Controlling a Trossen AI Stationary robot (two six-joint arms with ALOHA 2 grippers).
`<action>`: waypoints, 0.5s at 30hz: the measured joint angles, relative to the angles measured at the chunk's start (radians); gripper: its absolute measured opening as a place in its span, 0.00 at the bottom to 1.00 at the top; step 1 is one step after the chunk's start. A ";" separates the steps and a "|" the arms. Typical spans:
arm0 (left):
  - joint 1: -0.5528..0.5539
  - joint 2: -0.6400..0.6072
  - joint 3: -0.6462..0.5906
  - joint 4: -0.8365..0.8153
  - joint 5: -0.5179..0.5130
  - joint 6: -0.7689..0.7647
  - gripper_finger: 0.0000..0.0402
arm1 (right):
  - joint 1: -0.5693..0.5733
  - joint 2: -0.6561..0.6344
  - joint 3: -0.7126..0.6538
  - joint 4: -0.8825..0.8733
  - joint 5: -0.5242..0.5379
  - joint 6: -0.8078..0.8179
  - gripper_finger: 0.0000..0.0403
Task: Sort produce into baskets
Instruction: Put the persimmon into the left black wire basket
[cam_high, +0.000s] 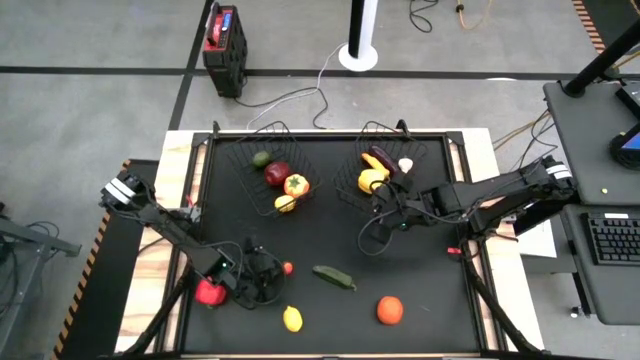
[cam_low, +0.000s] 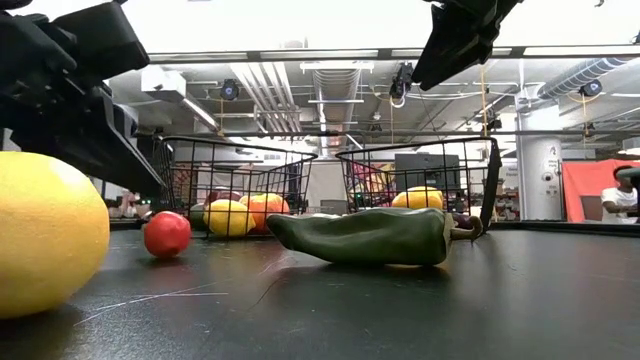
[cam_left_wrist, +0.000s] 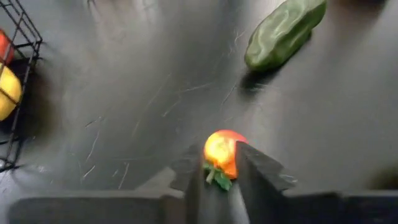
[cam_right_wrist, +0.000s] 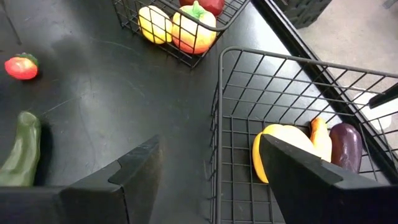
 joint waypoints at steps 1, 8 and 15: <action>0.000 0.000 -0.004 0.015 0.000 0.002 0.23 | 0.000 0.000 0.000 0.000 -0.005 0.000 0.63; 0.000 0.052 -0.012 0.114 0.002 0.011 0.51 | 0.000 0.000 0.000 0.000 -0.008 0.000 0.64; 0.000 0.197 0.015 0.144 0.003 0.005 0.61 | 0.000 0.000 0.000 0.000 -0.009 0.000 0.65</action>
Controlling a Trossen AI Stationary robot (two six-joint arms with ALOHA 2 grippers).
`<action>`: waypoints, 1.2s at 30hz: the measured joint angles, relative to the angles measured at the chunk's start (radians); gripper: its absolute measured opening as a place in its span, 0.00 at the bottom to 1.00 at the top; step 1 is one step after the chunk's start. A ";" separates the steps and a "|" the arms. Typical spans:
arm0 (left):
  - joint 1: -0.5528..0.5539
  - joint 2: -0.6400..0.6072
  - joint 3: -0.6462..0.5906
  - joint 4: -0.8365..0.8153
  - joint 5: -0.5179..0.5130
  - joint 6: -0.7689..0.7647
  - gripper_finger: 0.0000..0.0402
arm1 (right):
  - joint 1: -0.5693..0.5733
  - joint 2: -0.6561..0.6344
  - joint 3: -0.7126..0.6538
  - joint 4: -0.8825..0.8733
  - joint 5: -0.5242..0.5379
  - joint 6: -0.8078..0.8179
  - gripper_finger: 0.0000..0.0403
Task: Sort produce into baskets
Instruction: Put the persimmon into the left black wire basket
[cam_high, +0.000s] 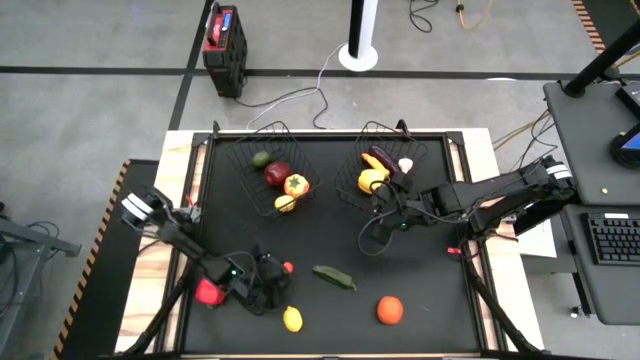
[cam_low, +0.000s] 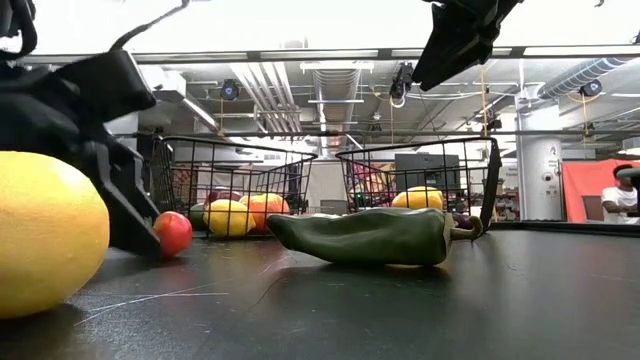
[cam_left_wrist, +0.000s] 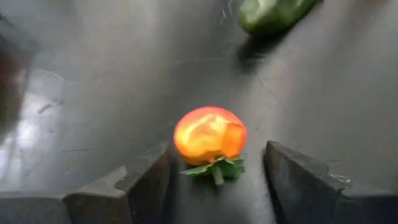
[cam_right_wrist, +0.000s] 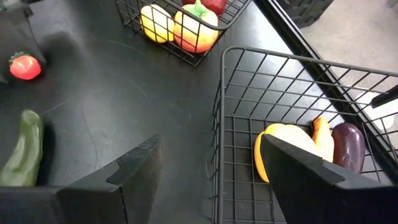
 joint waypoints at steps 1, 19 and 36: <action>0.000 0.019 0.008 0.003 -0.004 -0.002 0.61 | 0.000 0.000 0.000 0.000 -0.001 0.000 0.65; -0.001 0.081 0.054 0.003 -0.060 0.012 0.39 | 0.000 0.000 0.000 0.000 -0.002 0.011 0.65; 0.001 -0.017 0.051 -0.036 -0.058 0.095 0.20 | 0.000 0.000 0.000 0.000 -0.002 0.020 0.65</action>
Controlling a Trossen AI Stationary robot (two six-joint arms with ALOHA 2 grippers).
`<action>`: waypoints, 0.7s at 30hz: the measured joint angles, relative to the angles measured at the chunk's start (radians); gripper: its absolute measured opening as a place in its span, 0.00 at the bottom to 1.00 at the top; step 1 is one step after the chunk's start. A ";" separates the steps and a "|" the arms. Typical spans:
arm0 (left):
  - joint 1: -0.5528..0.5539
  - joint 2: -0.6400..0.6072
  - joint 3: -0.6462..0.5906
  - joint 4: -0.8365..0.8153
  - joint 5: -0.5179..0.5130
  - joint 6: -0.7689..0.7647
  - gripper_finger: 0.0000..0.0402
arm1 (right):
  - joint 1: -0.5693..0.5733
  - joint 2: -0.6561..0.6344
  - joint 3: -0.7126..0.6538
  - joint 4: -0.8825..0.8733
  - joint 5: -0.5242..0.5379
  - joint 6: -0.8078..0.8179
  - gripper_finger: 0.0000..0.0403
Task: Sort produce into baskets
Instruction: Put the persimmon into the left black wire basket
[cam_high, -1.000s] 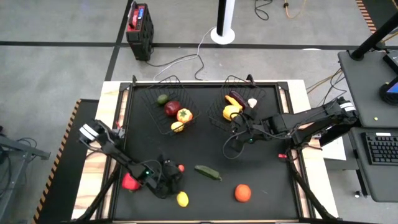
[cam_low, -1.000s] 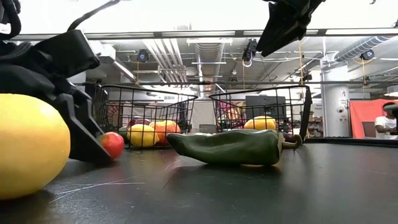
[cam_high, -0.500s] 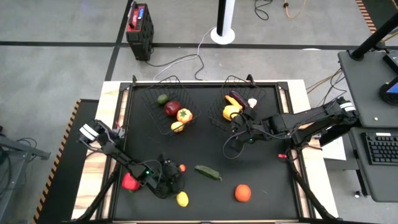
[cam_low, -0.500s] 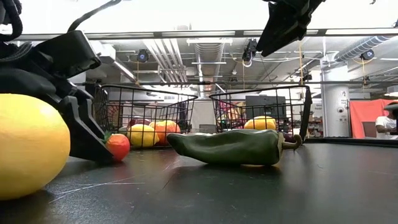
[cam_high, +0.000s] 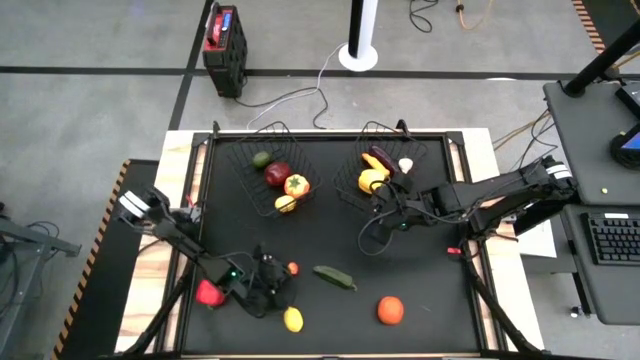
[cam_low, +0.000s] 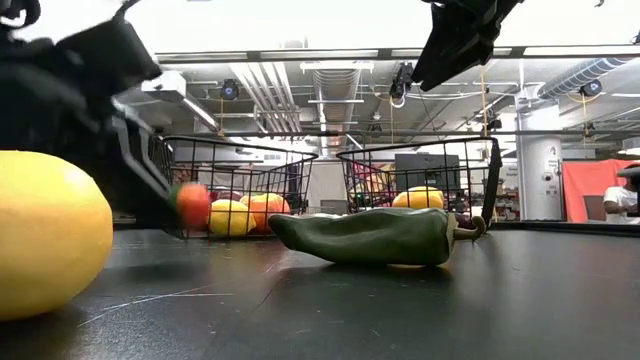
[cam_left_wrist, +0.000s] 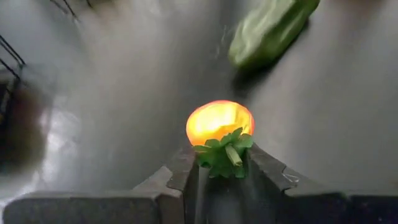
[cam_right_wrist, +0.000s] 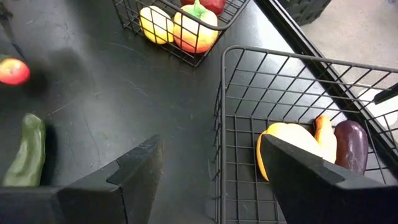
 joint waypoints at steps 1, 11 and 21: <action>0.000 -0.021 0.000 -0.008 -0.001 0.012 0.20 | 0.000 0.000 0.000 0.000 0.000 0.000 0.65; 0.058 -0.355 0.001 -0.241 -0.201 0.089 0.20 | 0.000 0.000 0.000 0.001 -0.002 0.000 0.65; 0.441 -0.622 0.002 -0.468 -0.004 0.204 0.20 | 0.000 0.000 0.000 0.000 -0.002 0.006 0.65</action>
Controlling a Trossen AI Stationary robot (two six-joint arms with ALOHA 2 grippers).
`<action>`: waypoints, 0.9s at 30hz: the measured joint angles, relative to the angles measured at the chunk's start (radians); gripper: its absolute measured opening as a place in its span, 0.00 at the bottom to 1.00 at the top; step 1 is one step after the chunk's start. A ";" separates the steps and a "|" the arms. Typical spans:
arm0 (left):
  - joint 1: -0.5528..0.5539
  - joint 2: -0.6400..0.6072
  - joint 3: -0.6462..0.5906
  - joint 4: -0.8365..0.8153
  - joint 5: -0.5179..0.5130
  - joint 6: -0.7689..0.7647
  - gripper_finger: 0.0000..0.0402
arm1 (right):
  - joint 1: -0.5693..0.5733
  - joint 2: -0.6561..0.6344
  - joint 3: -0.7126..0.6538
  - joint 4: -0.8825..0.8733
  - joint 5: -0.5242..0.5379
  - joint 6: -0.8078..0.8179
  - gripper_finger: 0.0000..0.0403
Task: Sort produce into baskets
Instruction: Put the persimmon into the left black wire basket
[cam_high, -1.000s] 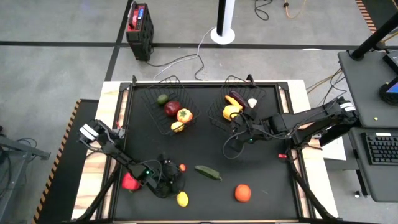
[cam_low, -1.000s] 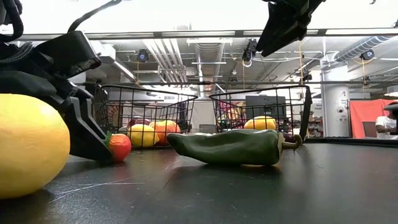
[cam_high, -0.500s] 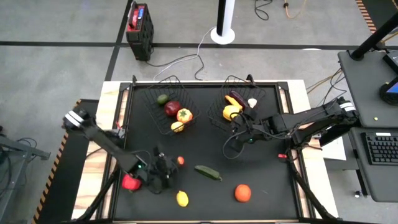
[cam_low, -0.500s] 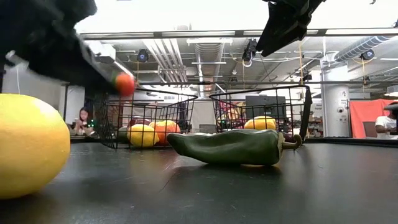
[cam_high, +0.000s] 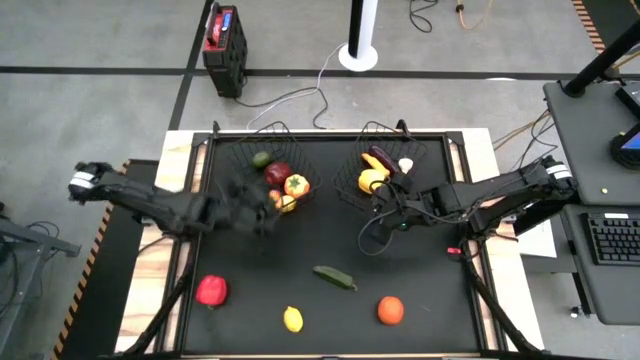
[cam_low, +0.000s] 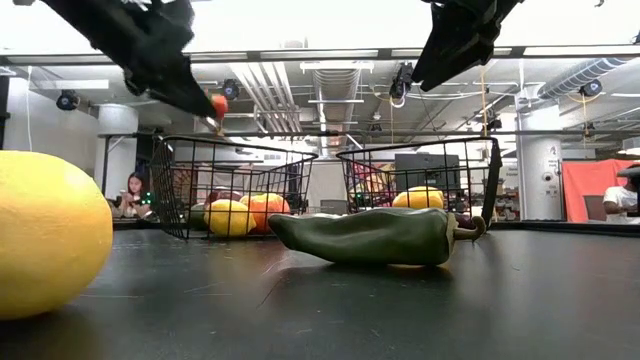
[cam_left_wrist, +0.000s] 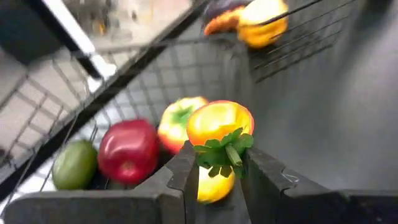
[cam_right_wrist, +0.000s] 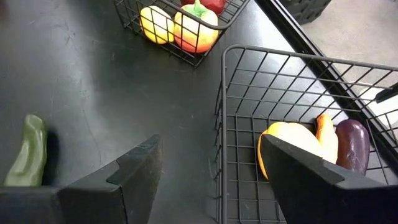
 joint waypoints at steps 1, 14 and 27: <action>0.054 -0.013 0.000 -0.014 0.057 0.015 0.20 | 0.000 0.000 0.000 0.000 0.000 0.000 0.65; 0.498 -0.044 0.000 -0.137 0.491 0.128 0.20 | 0.000 0.000 0.000 -0.001 0.000 0.017 0.65; 0.498 -0.040 0.000 -0.141 0.490 0.149 0.31 | 0.000 0.000 0.000 -0.001 -0.030 0.028 0.65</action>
